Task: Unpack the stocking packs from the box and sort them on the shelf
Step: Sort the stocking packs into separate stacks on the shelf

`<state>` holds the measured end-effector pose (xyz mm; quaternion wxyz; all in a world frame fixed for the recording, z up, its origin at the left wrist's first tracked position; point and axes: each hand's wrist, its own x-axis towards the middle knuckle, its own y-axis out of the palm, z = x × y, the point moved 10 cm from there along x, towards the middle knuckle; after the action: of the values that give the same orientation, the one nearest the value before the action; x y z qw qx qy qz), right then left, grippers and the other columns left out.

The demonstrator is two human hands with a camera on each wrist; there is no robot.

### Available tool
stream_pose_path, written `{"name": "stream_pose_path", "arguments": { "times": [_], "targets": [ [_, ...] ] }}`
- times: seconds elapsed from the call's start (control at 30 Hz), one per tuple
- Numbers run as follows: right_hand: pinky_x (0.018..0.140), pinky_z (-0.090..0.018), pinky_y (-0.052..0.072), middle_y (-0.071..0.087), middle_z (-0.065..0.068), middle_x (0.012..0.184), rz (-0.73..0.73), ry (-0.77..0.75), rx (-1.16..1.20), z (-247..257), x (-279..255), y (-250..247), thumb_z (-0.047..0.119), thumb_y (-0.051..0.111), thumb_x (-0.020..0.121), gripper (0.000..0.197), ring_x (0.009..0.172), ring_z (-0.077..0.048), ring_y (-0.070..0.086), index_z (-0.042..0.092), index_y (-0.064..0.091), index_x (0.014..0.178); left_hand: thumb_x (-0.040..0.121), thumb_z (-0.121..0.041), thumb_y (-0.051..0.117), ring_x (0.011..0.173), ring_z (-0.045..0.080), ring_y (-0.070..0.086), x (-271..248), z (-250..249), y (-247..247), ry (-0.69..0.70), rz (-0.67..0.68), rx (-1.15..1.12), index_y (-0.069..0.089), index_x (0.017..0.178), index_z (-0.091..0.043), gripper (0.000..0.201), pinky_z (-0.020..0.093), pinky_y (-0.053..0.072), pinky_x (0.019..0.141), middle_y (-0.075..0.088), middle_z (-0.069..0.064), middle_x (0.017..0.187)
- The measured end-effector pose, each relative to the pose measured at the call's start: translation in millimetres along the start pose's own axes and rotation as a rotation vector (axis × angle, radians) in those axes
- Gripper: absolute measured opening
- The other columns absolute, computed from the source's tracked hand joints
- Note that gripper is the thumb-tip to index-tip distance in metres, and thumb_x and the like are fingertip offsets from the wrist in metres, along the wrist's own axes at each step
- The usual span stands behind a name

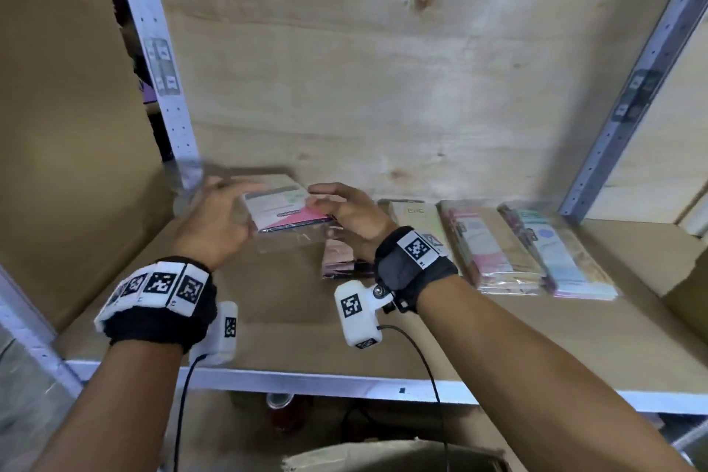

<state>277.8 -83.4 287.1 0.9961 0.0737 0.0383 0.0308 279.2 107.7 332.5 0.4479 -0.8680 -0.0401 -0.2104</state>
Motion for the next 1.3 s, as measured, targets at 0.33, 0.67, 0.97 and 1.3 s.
{"name": "stream_pose_path", "arguments": {
  "times": [0.33, 0.67, 0.97, 1.3],
  "targets": [
    [0.062, -0.026, 0.038, 0.074, -0.009, 0.093, 0.091, -0.077, 0.239, 62, -56, -73, 0.045, 0.045, 0.102, 0.035, 0.075, -0.019, 0.062, 0.015, 0.061, 0.106, 0.089, -0.043, 0.069, 0.085, 0.018, 0.05, -20, -135, -19, 0.424, -0.374, -0.139, 0.073, 0.096, -0.014, 0.03, 0.031, 0.037, 0.073, 0.063, -0.005, 0.089],
    [0.072, -0.026, 0.049, 0.063, -0.026, 0.091, -0.118, -0.274, -0.448, 49, -88, -150, 0.015, 0.072, 0.089, 0.02, 0.076, -0.017, 0.059, 0.001, 0.07, 0.103, 0.087, -0.028, 0.076, 0.083, 0.006, 0.072, -1, -124, 85, -0.037, -0.132, -1.035, 0.077, 0.093, -0.023, 0.008, 0.023, 0.057, 0.073, 0.079, -0.008, 0.094],
    [0.111, -0.048, 0.041, 0.064, -0.027, 0.124, 0.012, 0.075, -0.514, -17, -93, -204, 0.009, 0.061, 0.096, 0.029, 0.119, -0.043, 0.057, -0.003, 0.063, 0.122, 0.08, -0.045, 0.078, 0.075, 0.009, 0.073, 14, -72, 146, -0.343, -0.04, -0.99, 0.069, 0.109, -0.024, 0.038, 0.027, 0.056, 0.066, 0.078, -0.001, 0.086],
    [0.056, -0.028, 0.037, 0.063, -0.001, 0.08, -0.235, 0.041, -1.115, 0, -101, -232, 0.036, 0.044, 0.094, 0.028, 0.072, -0.02, 0.06, 0.02, 0.056, 0.074, 0.09, -0.043, 0.062, 0.042, 0.012, 0.059, 14, -86, 167, -0.19, 0.177, -0.67, 0.066, 0.065, -0.024, 0.032, 0.024, 0.041, 0.036, 0.064, -0.008, 0.053]
  ]
}}
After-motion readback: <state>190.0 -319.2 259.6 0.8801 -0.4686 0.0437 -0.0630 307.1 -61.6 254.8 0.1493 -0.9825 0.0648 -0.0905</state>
